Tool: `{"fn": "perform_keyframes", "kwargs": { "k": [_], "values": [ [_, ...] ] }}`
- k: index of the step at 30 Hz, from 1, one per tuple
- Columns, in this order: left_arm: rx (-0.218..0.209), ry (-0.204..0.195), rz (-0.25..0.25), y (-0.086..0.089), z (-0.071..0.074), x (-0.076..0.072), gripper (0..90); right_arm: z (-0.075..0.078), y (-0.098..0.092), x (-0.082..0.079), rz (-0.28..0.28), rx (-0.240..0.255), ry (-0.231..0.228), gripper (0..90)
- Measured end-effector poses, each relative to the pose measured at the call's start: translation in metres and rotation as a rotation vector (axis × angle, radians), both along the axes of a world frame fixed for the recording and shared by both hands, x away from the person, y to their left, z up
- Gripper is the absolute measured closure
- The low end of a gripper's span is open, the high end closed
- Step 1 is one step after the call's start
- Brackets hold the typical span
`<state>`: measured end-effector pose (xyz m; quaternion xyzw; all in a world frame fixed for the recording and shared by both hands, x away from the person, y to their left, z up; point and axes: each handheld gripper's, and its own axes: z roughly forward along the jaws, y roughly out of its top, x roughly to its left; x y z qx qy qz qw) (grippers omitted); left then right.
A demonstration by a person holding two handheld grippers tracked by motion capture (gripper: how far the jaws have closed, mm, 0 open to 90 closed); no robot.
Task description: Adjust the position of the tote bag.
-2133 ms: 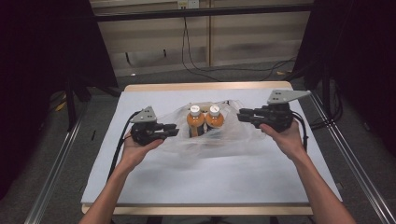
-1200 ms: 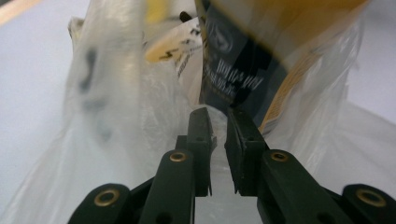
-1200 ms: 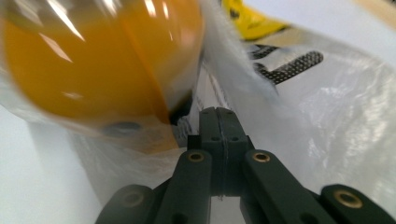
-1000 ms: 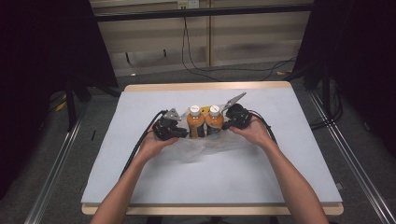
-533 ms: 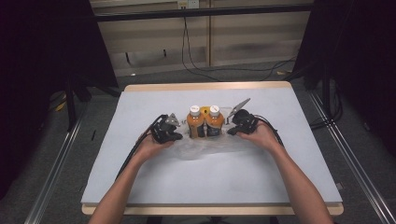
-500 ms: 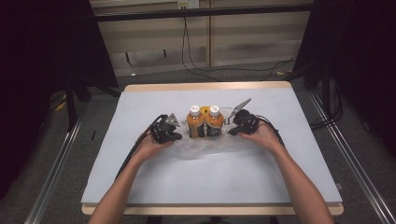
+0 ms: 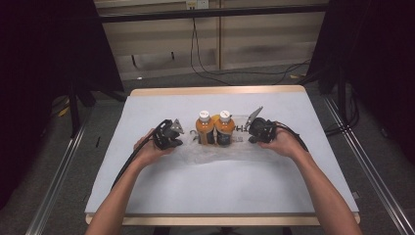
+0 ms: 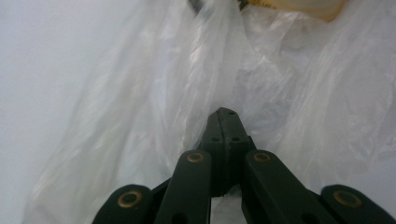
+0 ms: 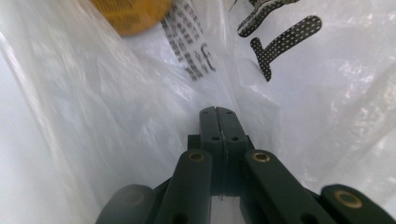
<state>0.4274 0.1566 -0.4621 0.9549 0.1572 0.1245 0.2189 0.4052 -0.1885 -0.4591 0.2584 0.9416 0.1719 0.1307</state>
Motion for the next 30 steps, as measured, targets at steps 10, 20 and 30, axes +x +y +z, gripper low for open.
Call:
{"fn": "perform_keyframes", "kwargs": {
  "k": [10, 20, 30],
  "values": [
    [0.030, -0.010, 0.012, -0.003, 0.001, 0.003, 90.0, 0.000, -0.024, -0.003, -0.040, -0.095, -0.022, 90.0],
    [0.065, 0.009, 0.001, -0.001, 0.003, 0.009, 90.0, 0.001, -0.049, -0.009, -0.068, -0.153, -0.020, 90.0],
    [0.033, 0.033, -0.006, 0.006, 0.003, 0.017, 90.0, 0.002, -0.082, -0.016, -0.124, -0.127, 0.004, 90.0]
  ]
}}
